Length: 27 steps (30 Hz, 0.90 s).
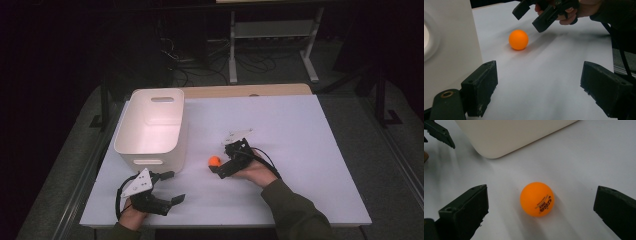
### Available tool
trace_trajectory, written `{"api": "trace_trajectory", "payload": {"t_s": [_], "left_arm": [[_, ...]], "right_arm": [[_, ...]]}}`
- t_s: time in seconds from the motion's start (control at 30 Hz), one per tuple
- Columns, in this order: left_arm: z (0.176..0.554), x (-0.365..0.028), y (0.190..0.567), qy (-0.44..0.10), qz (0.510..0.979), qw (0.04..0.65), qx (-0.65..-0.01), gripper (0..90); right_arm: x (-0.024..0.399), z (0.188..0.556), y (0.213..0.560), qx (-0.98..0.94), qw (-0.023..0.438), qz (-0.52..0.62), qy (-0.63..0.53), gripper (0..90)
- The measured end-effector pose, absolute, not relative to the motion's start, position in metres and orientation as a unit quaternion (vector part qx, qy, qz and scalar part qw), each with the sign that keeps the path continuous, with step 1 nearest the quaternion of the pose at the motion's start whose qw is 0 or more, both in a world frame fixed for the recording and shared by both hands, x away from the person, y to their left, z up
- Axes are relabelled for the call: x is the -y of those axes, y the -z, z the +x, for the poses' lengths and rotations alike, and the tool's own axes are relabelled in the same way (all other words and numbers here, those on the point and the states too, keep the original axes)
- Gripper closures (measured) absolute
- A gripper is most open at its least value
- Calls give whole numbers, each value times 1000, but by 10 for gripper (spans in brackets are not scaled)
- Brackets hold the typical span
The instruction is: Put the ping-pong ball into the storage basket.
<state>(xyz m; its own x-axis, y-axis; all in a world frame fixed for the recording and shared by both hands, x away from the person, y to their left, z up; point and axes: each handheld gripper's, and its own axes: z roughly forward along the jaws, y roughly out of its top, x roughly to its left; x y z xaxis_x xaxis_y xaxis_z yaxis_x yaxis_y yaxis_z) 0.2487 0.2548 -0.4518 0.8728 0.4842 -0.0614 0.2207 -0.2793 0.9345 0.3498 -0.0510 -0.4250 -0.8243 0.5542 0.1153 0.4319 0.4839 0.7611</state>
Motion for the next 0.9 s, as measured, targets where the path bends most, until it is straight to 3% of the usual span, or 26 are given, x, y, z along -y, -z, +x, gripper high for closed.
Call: {"api": "trace_trajectory", "payload": {"t_s": [0.9], "left_arm": [[249, -255, 452, -115, 791, 558, -223, 138]], "right_arm": [[32, 361, 437, -859, 70, 286, -419, 0]]}}
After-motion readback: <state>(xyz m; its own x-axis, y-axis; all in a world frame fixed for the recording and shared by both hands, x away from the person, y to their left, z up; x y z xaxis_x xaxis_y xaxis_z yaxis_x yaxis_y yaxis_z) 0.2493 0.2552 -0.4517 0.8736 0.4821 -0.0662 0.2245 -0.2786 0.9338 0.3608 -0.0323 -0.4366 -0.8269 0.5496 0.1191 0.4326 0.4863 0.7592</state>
